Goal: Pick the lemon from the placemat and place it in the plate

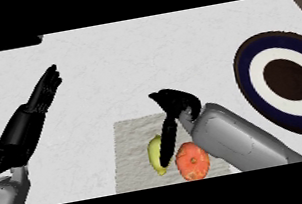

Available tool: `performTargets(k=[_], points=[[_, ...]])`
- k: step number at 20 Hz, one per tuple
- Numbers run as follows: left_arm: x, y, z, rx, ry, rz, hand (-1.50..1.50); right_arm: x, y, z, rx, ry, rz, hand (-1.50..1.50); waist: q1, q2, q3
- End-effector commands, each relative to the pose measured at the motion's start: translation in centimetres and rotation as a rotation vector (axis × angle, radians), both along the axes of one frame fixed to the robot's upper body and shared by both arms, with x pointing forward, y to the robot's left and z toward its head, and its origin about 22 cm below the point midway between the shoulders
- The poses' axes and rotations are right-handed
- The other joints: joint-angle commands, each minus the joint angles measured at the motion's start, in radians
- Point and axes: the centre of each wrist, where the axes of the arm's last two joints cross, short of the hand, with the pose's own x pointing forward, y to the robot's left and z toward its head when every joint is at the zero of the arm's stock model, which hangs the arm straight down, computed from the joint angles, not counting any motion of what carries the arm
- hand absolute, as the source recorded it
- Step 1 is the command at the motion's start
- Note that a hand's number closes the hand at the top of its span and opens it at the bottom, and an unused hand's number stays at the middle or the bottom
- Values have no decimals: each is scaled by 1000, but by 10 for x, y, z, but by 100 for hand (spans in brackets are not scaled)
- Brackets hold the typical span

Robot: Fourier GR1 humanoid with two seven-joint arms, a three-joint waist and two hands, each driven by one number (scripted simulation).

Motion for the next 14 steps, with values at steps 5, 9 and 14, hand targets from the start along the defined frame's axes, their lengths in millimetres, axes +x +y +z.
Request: performTargets(k=[5,9,14], points=[[5,-12,-3,-3,-18,1,0,-20,17,-25,-103,121,9,-150,-3,1,0],[-6,8,7,3,8,16,0,-18,5,-31,-135,160,38,-150,1,-1,0],[-4,10,3,-7,-2,-18,0,-24,23,-50,-150,170,59,-150,2,2,0]])
